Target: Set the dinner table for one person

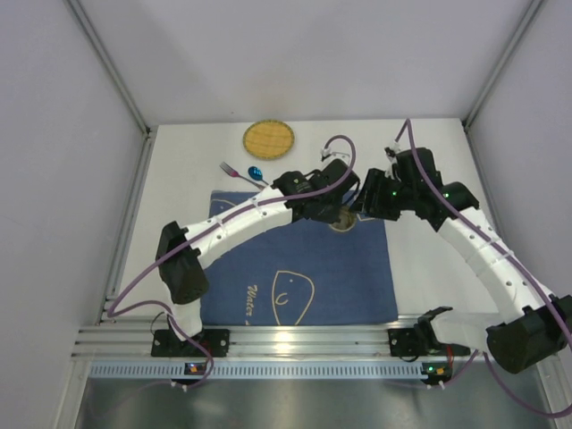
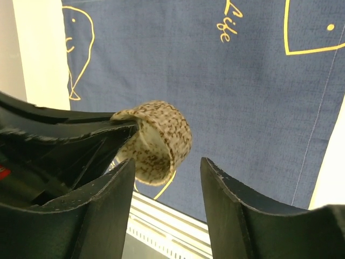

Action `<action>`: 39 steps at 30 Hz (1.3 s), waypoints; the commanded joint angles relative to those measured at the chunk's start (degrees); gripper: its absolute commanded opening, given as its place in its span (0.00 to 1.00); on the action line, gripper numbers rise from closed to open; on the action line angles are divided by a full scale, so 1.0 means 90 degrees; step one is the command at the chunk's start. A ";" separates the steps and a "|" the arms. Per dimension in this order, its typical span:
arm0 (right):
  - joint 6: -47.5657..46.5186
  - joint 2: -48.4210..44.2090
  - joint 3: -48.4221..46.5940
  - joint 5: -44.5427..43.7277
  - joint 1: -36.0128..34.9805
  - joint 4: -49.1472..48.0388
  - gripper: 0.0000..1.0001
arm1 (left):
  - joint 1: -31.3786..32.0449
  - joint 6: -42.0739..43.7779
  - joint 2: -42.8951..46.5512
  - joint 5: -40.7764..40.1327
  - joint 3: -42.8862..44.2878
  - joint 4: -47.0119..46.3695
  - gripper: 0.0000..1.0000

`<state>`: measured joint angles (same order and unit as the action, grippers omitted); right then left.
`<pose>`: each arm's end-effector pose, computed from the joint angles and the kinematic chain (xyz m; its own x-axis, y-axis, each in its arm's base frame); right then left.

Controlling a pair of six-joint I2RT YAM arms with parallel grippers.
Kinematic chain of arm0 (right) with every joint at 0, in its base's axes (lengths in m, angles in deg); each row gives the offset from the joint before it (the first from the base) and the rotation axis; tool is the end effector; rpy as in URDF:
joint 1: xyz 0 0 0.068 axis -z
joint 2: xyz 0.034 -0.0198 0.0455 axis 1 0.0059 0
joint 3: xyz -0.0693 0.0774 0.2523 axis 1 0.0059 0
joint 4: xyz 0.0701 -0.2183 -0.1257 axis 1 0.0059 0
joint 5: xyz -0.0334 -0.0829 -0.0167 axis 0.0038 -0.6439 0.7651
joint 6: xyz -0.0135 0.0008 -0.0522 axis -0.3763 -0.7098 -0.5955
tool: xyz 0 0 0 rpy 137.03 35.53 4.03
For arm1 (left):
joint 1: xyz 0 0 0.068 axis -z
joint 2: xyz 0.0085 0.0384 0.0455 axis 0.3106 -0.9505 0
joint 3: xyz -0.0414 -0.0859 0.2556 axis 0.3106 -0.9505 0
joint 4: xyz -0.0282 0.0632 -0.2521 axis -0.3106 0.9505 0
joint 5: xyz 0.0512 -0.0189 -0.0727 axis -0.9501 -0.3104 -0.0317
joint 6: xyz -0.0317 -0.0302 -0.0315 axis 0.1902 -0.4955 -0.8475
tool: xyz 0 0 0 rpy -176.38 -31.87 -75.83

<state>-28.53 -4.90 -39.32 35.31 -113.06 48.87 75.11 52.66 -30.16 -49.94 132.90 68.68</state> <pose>0.2194 0.1036 0.3441 -0.8319 0.2167 -0.5109 -0.0969 0.8497 0.5182 0.2281 -0.3312 0.3288 -0.7625 0.1733 -0.6233 0.3207 0.9380 -0.1315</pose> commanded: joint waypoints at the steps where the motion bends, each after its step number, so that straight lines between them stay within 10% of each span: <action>1: 0.0067 -0.0110 0.0221 -0.0032 -0.0154 -0.0306 0.51 | 0.0091 -0.0080 0.0081 -0.0097 0.0476 -0.0105 0.00; 11: -0.0128 0.0066 0.0838 -0.0345 -0.0301 -0.0590 0.00 | 0.0364 -0.0051 -0.0007 -0.0165 0.0682 -0.0008 0.00; 19: -0.0323 0.0514 0.0320 -0.0618 -0.0291 -0.0522 0.00 | 0.0394 -0.0061 0.0129 -0.0545 0.0672 0.0236 0.97; 39: -0.1115 0.4615 -0.2287 -0.0531 0.0959 -0.0336 0.00 | -0.0044 -0.0813 0.2736 -0.2100 -0.1056 0.1350 0.98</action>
<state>-37.65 33.64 -54.76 29.80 -106.35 46.31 76.62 47.18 -7.95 -66.99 125.58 78.83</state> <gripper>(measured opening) 0.083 0.985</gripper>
